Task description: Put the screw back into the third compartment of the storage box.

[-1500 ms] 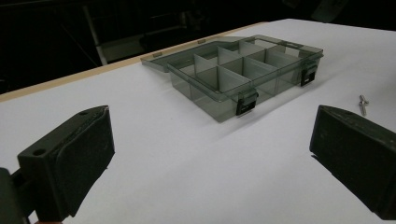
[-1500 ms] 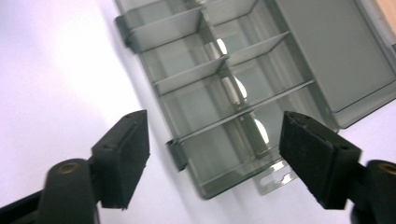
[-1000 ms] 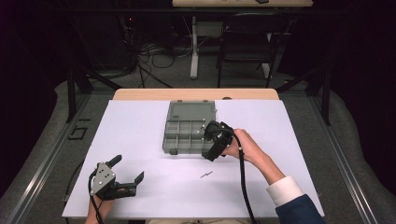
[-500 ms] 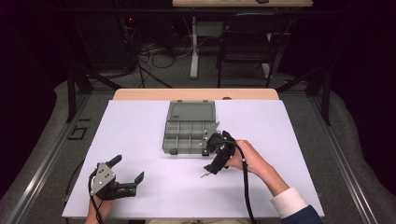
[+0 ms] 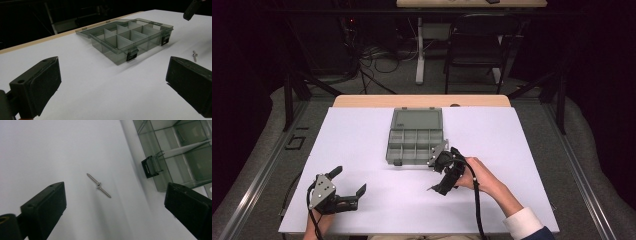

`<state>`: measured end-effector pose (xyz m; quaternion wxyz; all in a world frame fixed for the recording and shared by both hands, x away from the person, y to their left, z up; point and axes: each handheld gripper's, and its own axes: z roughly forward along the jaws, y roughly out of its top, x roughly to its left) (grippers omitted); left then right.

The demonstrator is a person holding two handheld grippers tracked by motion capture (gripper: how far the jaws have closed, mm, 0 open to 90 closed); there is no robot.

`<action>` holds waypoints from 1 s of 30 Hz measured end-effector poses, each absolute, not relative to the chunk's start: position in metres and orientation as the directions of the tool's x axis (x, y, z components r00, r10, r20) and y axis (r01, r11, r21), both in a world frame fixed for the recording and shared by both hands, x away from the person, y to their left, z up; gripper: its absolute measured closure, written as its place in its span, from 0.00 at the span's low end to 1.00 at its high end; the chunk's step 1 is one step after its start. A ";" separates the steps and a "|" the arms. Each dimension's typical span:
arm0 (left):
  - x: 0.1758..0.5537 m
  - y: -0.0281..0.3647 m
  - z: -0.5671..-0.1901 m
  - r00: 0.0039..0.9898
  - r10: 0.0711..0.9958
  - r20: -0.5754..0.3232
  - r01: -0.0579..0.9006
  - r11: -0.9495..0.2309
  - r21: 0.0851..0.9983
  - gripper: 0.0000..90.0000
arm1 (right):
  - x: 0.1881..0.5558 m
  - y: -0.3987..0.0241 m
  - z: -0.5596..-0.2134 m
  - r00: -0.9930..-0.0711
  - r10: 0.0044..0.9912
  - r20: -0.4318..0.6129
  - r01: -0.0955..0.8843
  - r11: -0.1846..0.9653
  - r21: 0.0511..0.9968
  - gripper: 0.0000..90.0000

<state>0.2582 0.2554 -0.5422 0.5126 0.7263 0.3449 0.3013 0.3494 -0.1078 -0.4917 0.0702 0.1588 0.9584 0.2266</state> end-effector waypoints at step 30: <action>0.258 0.255 -0.542 0.579 0.811 0.085 0.191 -0.236 0.953 0.00 | 0.353 -0.098 -0.533 -0.971 0.238 -0.008 0.217 0.898 0.384 0.90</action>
